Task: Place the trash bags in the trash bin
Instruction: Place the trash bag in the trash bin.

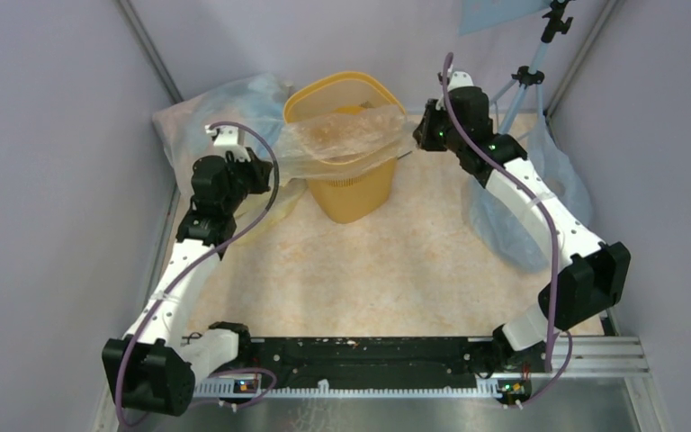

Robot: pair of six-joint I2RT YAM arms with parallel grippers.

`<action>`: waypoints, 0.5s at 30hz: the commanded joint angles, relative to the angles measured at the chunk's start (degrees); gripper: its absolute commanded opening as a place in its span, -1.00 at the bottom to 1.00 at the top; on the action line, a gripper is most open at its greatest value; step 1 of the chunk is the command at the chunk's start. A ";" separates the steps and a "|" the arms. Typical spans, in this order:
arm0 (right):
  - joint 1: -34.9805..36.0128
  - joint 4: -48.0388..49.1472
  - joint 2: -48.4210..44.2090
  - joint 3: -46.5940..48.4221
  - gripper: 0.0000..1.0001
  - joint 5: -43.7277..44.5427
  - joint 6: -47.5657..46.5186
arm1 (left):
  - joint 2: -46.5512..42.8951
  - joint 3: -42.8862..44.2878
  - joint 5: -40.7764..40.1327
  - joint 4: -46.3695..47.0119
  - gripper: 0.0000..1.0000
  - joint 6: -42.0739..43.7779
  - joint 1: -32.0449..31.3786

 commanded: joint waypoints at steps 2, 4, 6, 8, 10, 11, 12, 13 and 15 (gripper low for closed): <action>-0.51 4.56 0.75 5.98 -0.66 2.23 -1.72 | 2.44 4.04 -1.46 7.43 -0.79 -2.23 0.93; -0.56 4.86 1.59 7.00 -0.63 2.04 -1.92 | 3.73 5.13 -1.58 7.47 -0.75 -2.54 1.04; -0.55 4.98 2.50 7.96 -0.63 1.60 -2.25 | 4.83 6.04 -1.82 7.95 -0.61 -2.90 1.12; -0.73 4.66 3.69 9.21 -0.63 1.42 -2.28 | 6.03 6.68 -1.73 8.50 -0.54 -3.13 1.29; -0.95 3.78 5.12 10.48 -0.63 1.38 -2.34 | 7.47 7.71 -1.68 8.44 -0.52 -3.36 1.43; -1.12 3.51 5.77 10.99 -0.63 1.31 -2.24 | 8.23 8.15 -1.70 8.33 -0.51 -3.54 1.52; -1.24 3.48 6.32 11.37 -0.63 1.07 -2.18 | 8.98 8.45 -1.48 8.30 -0.48 -3.81 1.61; -1.38 3.46 6.83 11.55 -0.63 0.80 -2.09 | 9.76 8.67 -1.20 8.41 -0.47 -4.13 1.72; -1.61 3.61 7.89 11.89 -0.63 0.08 -1.81 | 11.08 8.87 -0.68 8.96 -0.46 -4.75 1.98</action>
